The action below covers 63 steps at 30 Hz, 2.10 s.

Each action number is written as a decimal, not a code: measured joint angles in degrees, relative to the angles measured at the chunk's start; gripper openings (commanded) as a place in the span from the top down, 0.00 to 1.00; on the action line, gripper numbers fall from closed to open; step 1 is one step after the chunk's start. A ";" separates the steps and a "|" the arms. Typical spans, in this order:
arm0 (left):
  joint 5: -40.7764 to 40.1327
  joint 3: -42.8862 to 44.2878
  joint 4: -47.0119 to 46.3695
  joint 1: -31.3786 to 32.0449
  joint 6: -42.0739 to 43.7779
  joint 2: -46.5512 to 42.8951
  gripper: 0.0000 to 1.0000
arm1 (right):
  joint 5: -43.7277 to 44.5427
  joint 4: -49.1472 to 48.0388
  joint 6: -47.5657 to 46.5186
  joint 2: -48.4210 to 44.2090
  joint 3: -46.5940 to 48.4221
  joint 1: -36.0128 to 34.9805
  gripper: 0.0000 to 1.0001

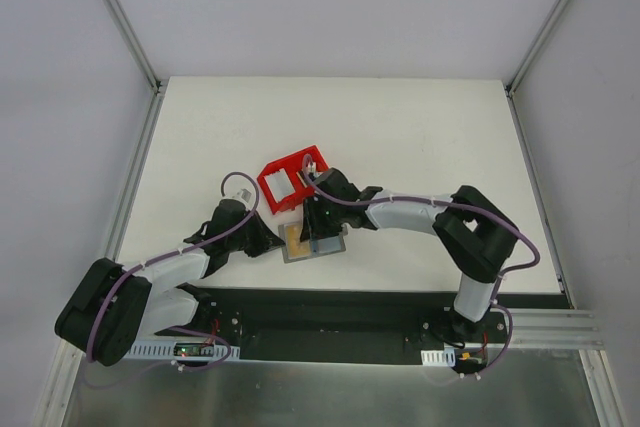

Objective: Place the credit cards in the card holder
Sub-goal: Insert the credit card into the card holder, then move the storage box to the center of the board, then turn over the card slot in the card holder.

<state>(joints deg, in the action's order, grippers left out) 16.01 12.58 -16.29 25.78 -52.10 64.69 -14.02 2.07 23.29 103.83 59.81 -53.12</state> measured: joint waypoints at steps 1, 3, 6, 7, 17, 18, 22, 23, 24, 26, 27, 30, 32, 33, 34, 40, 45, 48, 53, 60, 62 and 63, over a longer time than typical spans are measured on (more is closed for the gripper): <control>-0.02 0.00 0.07 0.00 0.00 -0.07 1.00 | 0.39 0.98 -0.72 -0.39 0.22 0.02 0.55; -0.02 0.00 0.33 0.00 0.00 -0.24 1.00 | 1.53 3.89 -2.64 -1.84 1.07 0.20 0.51; -0.04 0.00 0.50 0.00 0.04 -0.26 1.00 | 3.23 7.65 -5.64 -4.72 3.50 0.83 0.48; -0.02 0.00 0.52 0.00 0.04 -0.26 1.00 | 4.00 8.98 -6.73 -5.64 4.90 1.18 0.47; -0.04 0.02 0.57 0.00 0.46 -0.26 1.00 | 12.41 18.71 -14.10 -6.16 22.40 8.57 0.43; -0.02 0.04 0.59 0.00 0.46 -0.26 1.00 | 13.14 19.61 -14.34 -5.18 24.22 9.25 0.43; -0.04 0.09 1.01 0.00 0.48 -0.61 1.00 | 15.15 21.99 -15.52 1.09 31.30 11.67 0.44; -0.04 0.09 1.22 0.00 0.50 -0.81 1.00 | 15.23 22.29 -15.85 2.60 32.24 12.00 0.44; -0.07 0.09 1.55 0.00 0.50 -1.05 1.00 | 15.19 22.75 -16.17 4.22 33.11 12.26 0.45; -0.07 0.09 2.08 0.00 0.52 -1.42 1.00 | 15.04 23.61 -16.83 7.43 34.40 12.66 0.46; -0.09 0.09 2.27 0.00 0.52 -1.55 1.00 | 14.64 24.09 -17.16 8.90 34.86 12.83 0.46; -0.09 0.09 2.82 0.00 0.52 -1.92 1.00 | 13.16 24.63 -18.21 11.98 35.15 13.18 0.50; -0.09 0.09 3.02 0.00 0.55 -2.05 1.00 | 12.63 25.29 -18.86 13.27 35.56 13.40 0.54; -0.09 0.09 3.10 0.00 0.55 -2.10 1.00 | 12.48 25.38 -19.12 13.64 35.69 13.46 0.55; -0.07 0.09 3.17 0.00 0.55 -2.14 1.00 | 12.44 25.35 -19.52 13.92 35.78 13.53 0.58; -0.07 0.09 3.54 0.00 0.63 -2.36 1.00 | 13.46 25.55 -21.33 13.99 35.76 13.79 0.72; -0.07 0.09 3.54 0.00 0.68 -2.36 1.00 | 14.88 24.92 -22.95 13.88 35.19 13.94 0.82; -0.04 0.11 3.58 0.00 0.70 -2.36 1.00 | 15.69 24.28 -23.96 13.03 33.77 14.12 0.81; 0.00 0.31 3.80 0.00 1.16 -2.34 1.00 | 16.98 23.63 -24.50 10.27 29.92 15.45 0.78; 0.50 2.14 5.40 0.00 2.51 -1.11 1.00 | 17.86 23.93 -26.03 7.78 26.62 18.60 0.56; 0.72 2.56 5.75 0.00 2.84 -0.81 1.00 | 17.68 24.26 -26.43 7.21 26.60 19.08 0.52; 1.03 2.86 5.97 0.00 3.10 -0.52 1.00 | 17.59 24.57 -26.56 6.51 26.56 19.19 0.50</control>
<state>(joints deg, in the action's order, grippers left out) 17.04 15.44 -10.33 25.78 -48.99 64.16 3.57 26.63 -3.27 110.34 86.37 -33.93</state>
